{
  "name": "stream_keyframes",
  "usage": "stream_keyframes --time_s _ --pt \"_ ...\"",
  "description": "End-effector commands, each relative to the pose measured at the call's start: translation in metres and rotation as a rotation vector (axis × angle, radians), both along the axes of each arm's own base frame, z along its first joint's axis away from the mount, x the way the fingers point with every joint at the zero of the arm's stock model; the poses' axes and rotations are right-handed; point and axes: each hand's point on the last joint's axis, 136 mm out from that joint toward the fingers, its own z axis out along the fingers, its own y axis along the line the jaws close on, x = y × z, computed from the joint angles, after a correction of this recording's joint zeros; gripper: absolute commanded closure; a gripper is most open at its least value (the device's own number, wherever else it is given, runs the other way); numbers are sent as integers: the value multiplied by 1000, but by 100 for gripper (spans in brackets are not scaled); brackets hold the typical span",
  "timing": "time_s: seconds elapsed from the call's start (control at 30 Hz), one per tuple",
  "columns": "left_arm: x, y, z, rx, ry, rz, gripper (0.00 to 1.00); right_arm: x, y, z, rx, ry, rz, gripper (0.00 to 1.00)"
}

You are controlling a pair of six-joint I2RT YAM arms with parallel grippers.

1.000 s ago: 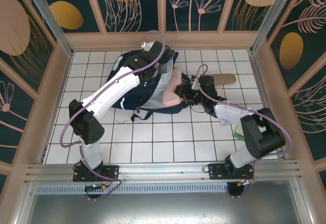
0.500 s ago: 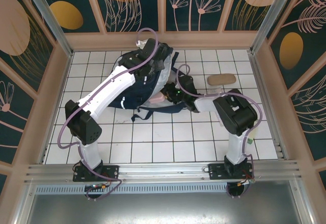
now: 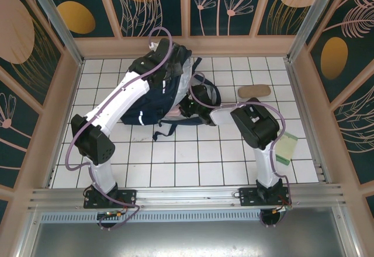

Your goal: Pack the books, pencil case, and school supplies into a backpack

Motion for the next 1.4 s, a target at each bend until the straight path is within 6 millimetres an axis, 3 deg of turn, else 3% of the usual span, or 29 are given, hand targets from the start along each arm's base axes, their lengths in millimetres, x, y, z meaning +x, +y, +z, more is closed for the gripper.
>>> stream_keyframes --time_s 0.0,0.13,0.3,0.37,0.43,0.53,0.7,0.83,0.9,0.97,1.1,1.13,1.37 --pt "7 6 69 -120 -197 8 100 -6 -11 -2 -146 -2 14 31" --pt "7 11 68 -147 -209 10 100 -7 -27 9 -233 -30 4 26" --pt "8 13 66 -140 -206 6 100 -11 -42 3 -287 -16 -1 28" --pt "7 11 65 -144 -199 -3 100 -9 -44 0 -288 -4 -4 33" --pt "7 10 63 -142 -196 -11 100 -8 -42 -4 -281 3 7 51" --pt "6 10 63 -141 -192 -17 100 -6 -38 -13 -280 13 14 64" --pt "3 1 53 -175 -160 -52 100 5 -20 -27 -275 34 61 68" --pt "1 0 46 -171 -143 -58 100 9 -6 -28 -250 41 112 62" --pt "1 1 44 -159 -141 -59 100 7 -9 -20 -268 22 115 47" --pt "2 5 42 -132 -142 -50 100 8 -22 -9 -316 -8 93 35" --pt "4 13 41 -78 -153 -43 100 2 -55 17 -398 -51 73 26" --pt "-1 18 54 -84 -177 -44 100 0 -63 24 -415 -64 67 24" --pt "-4 15 55 -67 -186 -108 100 -25 -130 55 -515 -81 -34 20"
